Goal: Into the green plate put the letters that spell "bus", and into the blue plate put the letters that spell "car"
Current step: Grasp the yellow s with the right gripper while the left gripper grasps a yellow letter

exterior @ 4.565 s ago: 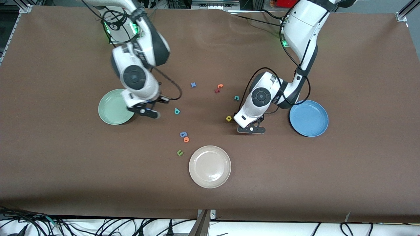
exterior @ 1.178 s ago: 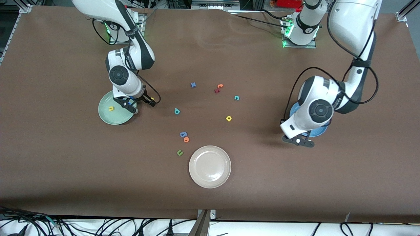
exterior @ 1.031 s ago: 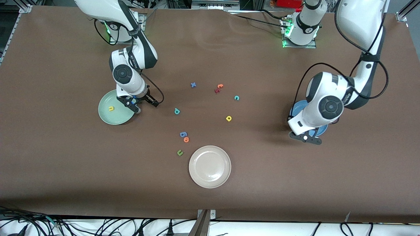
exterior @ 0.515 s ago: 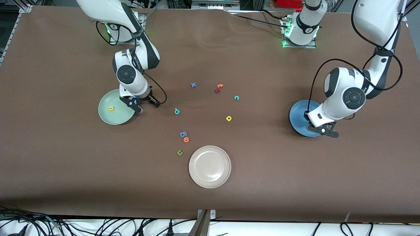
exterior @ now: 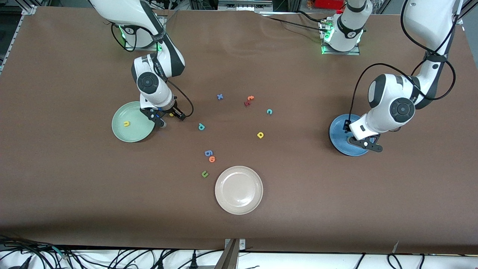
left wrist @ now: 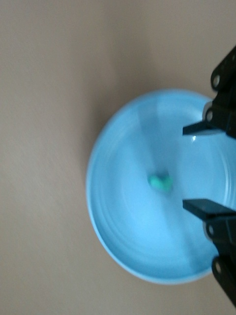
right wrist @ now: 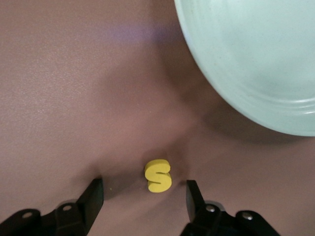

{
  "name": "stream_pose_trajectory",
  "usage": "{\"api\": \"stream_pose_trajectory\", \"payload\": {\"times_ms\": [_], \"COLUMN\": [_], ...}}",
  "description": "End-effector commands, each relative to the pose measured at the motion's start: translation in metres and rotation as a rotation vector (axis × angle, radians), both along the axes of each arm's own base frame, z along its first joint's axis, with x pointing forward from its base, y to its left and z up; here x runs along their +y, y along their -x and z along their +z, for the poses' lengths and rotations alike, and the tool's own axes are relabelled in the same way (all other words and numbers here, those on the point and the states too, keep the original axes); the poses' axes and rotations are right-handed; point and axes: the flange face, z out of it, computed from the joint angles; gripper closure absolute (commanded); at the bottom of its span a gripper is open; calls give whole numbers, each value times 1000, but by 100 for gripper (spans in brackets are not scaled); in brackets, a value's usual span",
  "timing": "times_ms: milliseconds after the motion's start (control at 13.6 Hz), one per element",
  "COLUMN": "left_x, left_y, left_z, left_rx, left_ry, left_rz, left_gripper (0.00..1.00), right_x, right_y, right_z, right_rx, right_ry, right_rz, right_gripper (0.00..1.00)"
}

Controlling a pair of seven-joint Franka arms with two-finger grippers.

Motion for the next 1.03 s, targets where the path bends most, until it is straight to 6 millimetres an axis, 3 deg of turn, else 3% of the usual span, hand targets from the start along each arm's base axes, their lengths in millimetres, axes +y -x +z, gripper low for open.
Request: {"api": "stream_pose_trajectory", "payload": {"times_ms": [0, 147, 221, 368, 515, 663, 957], "left_x": [-32, -85, -124, -197, -222, -268, -345], "left_y": [-14, -10, -4, 6, 9, 10, 13], "left_z": [32, 43, 48, 39, 38, 35, 1], "left_rx": [5, 3, -6, -6, -12, -21, -28], "left_ry": [27, 10, 3, -22, -23, -5, -2], "left_rz": [46, 97, 118, 217, 241, 223, 296], "left_gripper": [0, 0, 0, 0, 0, 0, 0], "right_x": [-4, -7, -12, -14, -21, -24, -24], "right_y": [5, 4, 7, 9, 4, 6, 5], "right_z": [5, 11, 11, 12, 12, 9, 5], "right_rx": [-1, -12, -7, -7, -24, -19, -37], "right_ry": [-17, -25, -24, -25, -29, -25, -27], "right_rz": [-9, 9, 18, 21, 36, 39, 38], "right_gripper": [26, 27, 26, 27, 27, 29, 35]}}
